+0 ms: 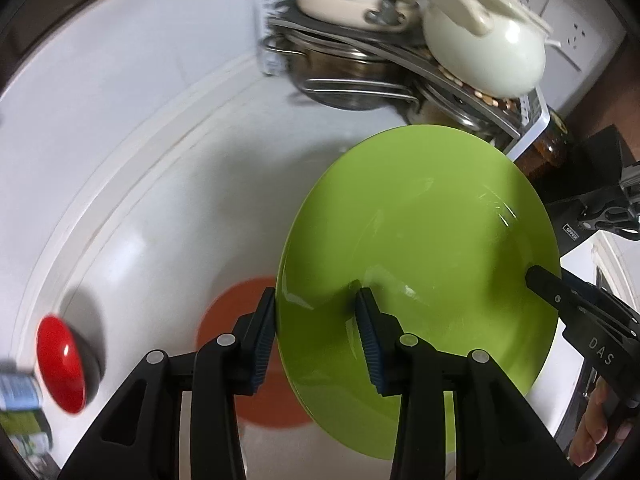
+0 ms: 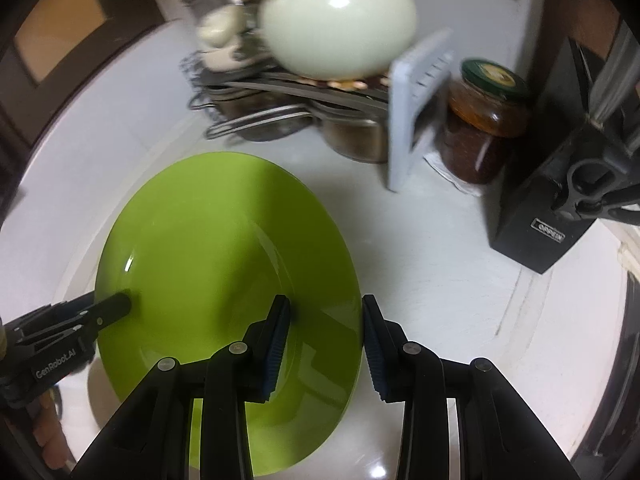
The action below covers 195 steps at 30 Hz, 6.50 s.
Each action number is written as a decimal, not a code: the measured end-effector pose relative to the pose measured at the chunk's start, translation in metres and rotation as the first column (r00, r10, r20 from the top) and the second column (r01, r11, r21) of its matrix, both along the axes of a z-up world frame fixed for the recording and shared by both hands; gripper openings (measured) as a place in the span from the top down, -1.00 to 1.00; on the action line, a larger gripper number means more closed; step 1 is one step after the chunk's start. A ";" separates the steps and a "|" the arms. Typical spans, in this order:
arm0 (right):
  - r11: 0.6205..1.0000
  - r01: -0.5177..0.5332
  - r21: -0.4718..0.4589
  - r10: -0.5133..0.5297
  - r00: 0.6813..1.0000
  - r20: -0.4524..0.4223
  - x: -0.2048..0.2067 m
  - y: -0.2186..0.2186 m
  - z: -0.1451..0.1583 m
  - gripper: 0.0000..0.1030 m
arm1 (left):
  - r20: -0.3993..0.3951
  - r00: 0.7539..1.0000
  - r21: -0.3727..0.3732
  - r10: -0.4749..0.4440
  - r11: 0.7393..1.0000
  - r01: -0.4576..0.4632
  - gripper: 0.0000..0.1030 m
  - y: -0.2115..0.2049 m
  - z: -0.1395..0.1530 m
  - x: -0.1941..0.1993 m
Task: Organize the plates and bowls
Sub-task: 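Carry the green plate with both tools over the blue-and-white plate, then lower the green plate onto the blue-and-white plate and open both tools, then move both tools to the white bowl and close them on its rim, then carry the white bowl with both tools away from the pink bowl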
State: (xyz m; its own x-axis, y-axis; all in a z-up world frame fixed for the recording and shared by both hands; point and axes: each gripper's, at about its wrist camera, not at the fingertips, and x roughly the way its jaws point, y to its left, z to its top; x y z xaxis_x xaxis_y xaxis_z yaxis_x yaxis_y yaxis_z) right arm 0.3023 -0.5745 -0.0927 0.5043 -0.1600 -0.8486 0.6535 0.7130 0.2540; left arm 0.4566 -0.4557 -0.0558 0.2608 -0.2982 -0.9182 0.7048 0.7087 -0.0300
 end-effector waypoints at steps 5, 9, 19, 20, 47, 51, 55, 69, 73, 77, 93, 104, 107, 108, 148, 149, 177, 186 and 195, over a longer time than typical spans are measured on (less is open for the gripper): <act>0.997 -0.069 -0.027 0.070 0.997 0.030 0.002 0.033 0.012 0.28 | 0.008 0.995 -0.032 0.097 0.995 -0.097 0.26 0.050 0.009 -0.014; 0.990 -0.132 -0.044 0.134 0.990 0.047 0.005 0.062 0.020 0.28 | 0.019 0.986 -0.051 0.166 0.985 -0.165 0.27 0.088 0.014 -0.022; 0.947 -0.312 -0.080 0.318 0.945 0.077 0.017 0.144 0.031 0.28 | 0.067 0.931 -0.109 0.360 0.930 -0.352 0.28 0.194 0.031 -0.042; 0.939 -0.333 -0.084 0.339 0.937 0.081 0.019 0.153 0.033 0.28 | 0.070 0.924 -0.111 0.375 0.924 -0.366 0.28 0.205 0.032 -0.044; 0.667 -0.729 -0.156 0.741 0.671 0.034 0.034 0.352 0.036 0.28 | 0.010 0.669 -0.121 0.743 0.665 -0.737 0.28 0.429 0.000 -0.135; 0.618 -0.770 -0.158 0.781 0.624 0.011 0.032 0.375 0.030 0.28 | 0.002 0.628 -0.121 0.778 0.623 -0.773 0.29 0.452 -0.007 -0.151; 0.574 -0.805 -0.150 0.813 0.582 -0.018 0.029 0.394 0.019 0.28 | -0.020 0.591 -0.107 0.806 0.586 -0.803 0.29 0.468 -0.019 -0.167; 0.481 -0.873 -0.076 0.865 0.487 -0.119 0.013 0.426 -0.033 0.28 | -0.083 0.518 -0.030 0.851 0.517 -0.855 0.28 0.490 -0.071 -0.203; 0.465 -0.883 -0.063 0.873 0.469 -0.134 0.008 0.429 -0.045 0.28 | -0.102 0.501 -0.009 0.859 0.503 -0.864 0.28 0.492 -0.084 -0.212; 0.453 -0.890 -0.044 0.879 0.454 -0.145 0.006 0.431 -0.058 0.28 | -0.107 0.488 0.008 0.866 0.491 -0.871 0.28 0.492 -0.093 -0.215; 0.408 -0.913 -0.023 0.894 0.405 -0.190 0.013 0.443 -0.078 0.25 | -0.132 0.453 0.045 0.882 0.462 -0.886 0.28 0.496 -0.116 -0.212; 0.379 -0.924 -0.042 0.904 0.380 -0.196 0.014 0.444 -0.077 0.23 | -0.128 0.457 0.047 0.880 0.465 -0.884 0.26 0.496 -0.116 -0.211; 0.385 -0.922 -0.025 0.906 0.383 -0.182 0.014 0.441 -0.076 0.12 | -0.125 0.468 0.046 0.875 0.477 -0.878 0.18 0.494 -0.116 -0.210; 0.391 -0.920 -0.021 0.905 0.389 -0.174 0.014 0.440 -0.075 0.12 | -0.120 0.477 0.043 0.871 0.484 -0.874 0.15 0.492 -0.115 -0.210; 0.794 -0.590 -0.145 0.602 0.797 0.054 0.027 0.260 -0.012 -0.04 | 0.199 0.855 -0.111 0.478 0.878 -0.465 -0.40 0.323 -0.030 -0.105; 0.804 -0.578 -0.136 0.589 0.806 0.058 0.030 0.255 -0.014 -0.04 | 0.199 0.860 -0.112 0.471 0.882 -0.457 -0.40 0.317 -0.030 -0.101; 0.830 -0.558 -0.015 0.558 0.830 -0.019 0.089 0.240 -0.065 0.57 | 0.077 0.945 -0.007 0.318 0.948 -0.319 0.30 0.236 -0.094 -0.006; 0.837 -0.547 -0.013 0.547 0.837 -0.015 0.091 0.238 -0.067 0.74 | 0.013 0.946 -0.021 0.325 0.946 -0.324 0.79 0.234 -0.102 -0.002; 0.833 -0.553 -0.011 0.553 0.833 0.001 0.077 0.237 -0.054 0.75 | 0.015 0.939 -0.039 0.344 0.938 -0.344 0.82 0.242 -0.087 -0.019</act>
State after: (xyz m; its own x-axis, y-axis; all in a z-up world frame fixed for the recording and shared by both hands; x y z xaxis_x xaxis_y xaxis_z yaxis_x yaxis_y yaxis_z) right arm 0.3791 -0.3373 -0.1462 0.5149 0.1383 -0.8460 0.1483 0.9576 0.2468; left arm 0.4381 -0.2140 -0.1426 0.3729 -0.2186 -0.9017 0.4188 0.9069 -0.0466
